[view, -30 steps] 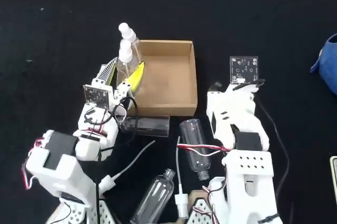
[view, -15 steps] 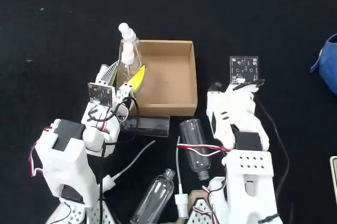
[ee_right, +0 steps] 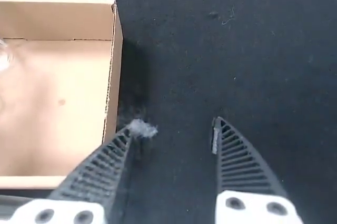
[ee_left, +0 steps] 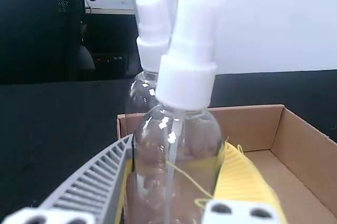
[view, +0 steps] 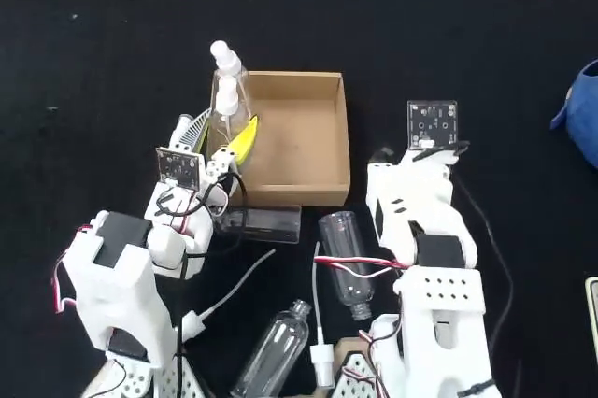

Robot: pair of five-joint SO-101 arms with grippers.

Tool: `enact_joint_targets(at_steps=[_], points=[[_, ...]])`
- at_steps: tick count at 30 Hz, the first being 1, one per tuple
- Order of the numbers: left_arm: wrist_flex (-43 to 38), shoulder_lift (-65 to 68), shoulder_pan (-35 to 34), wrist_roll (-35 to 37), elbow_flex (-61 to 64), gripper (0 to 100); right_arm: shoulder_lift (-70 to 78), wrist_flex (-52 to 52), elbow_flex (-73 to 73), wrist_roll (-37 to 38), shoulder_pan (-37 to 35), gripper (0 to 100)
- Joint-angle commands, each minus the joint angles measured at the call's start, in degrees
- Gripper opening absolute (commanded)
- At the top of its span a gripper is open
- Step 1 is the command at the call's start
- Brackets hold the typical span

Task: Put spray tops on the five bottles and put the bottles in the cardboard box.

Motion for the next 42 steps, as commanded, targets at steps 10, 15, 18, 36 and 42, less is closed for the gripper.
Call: enact_joint_targets(at_steps=[10,15,18,36,42], points=[[-1.1,-0.2,-0.5,0.2,-1.7,3,-2.2,-1.8,-0.4,0.2,1.1,19.4],[-1.0,-0.2,-0.3,0.2,-3.4,3,-2.2,-1.9,-0.4,0.2,1.1,19.4],[-1.0,-0.2,-0.4,0.4,-3.9,3,-2.2,-1.9,-0.4,0.2,1.1,19.4],[3.4,-0.1,-0.3,0.4,-4.7,3,-2.2,-1.9,-0.4,0.2,1.1,19.4],[3.5,-0.1,-0.3,0.4,-4.1,3,-2.2,-1.9,-0.4,0.2,1.1,19.4]])
